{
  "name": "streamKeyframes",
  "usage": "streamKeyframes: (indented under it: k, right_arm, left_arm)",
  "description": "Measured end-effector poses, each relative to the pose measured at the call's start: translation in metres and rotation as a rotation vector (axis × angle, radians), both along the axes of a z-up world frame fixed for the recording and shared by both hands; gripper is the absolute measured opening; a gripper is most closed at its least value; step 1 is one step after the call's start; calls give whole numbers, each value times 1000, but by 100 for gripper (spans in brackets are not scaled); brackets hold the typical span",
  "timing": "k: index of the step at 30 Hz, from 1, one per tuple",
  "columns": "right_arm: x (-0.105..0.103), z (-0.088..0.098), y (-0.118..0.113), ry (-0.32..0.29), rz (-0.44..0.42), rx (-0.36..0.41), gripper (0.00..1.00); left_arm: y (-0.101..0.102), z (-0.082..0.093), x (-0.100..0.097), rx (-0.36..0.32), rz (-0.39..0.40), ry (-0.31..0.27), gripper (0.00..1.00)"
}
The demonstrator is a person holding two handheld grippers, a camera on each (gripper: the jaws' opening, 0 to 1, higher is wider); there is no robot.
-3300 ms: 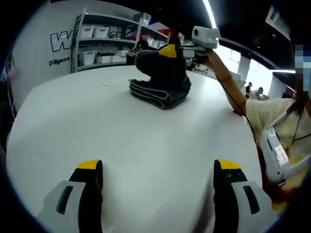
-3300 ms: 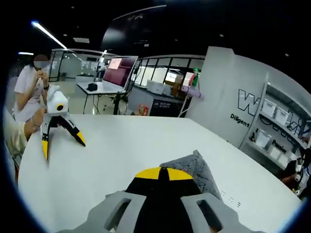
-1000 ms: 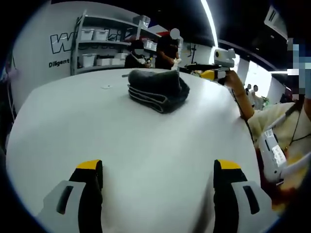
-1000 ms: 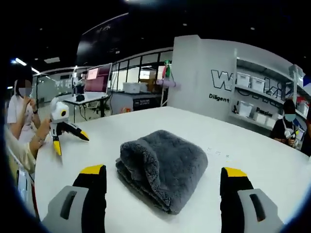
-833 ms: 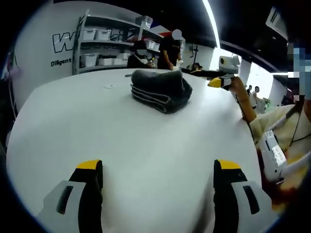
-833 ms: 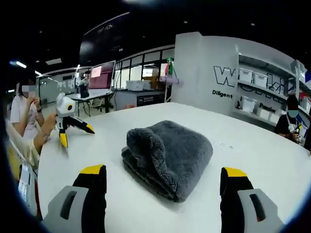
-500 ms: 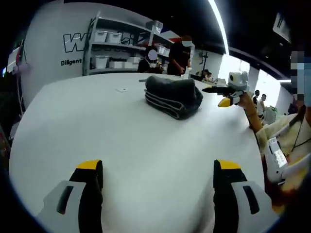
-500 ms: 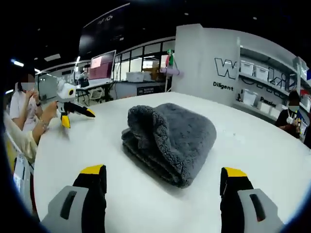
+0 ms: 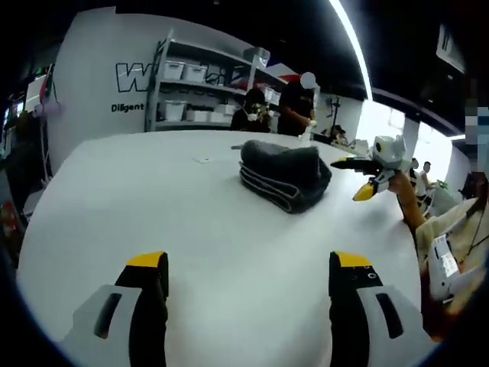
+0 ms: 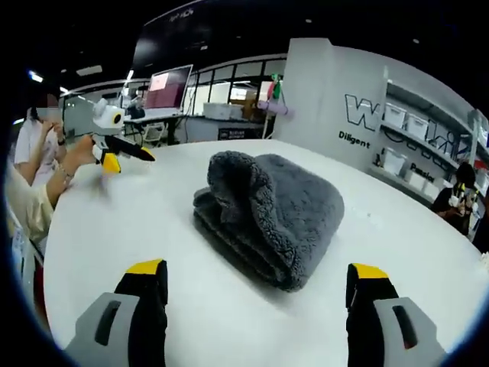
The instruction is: Fold the towel on the table until its edges align and the towel forms a compact rectangular stack.
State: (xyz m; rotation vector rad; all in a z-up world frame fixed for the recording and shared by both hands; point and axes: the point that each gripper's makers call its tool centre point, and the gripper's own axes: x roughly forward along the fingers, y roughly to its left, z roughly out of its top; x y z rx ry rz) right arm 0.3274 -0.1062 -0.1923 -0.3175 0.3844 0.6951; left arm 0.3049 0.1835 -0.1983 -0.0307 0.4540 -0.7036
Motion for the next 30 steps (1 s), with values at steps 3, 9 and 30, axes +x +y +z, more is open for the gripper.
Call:
streamKeyframes:
  k: [3,9,30]
  right_arm:
    - [0,5,-1,-9,0,20,99]
    - [-1,13,0,-31,9,37,98]
    - [-6,20,7,-61,44,19,97]
  left_arm:
    - [-21,9,-1,-29,-26,-8,82]
    - [-63,29,3,-88,-88,-30,72]
    - [-168,60,25,-37,-321,-121,29]
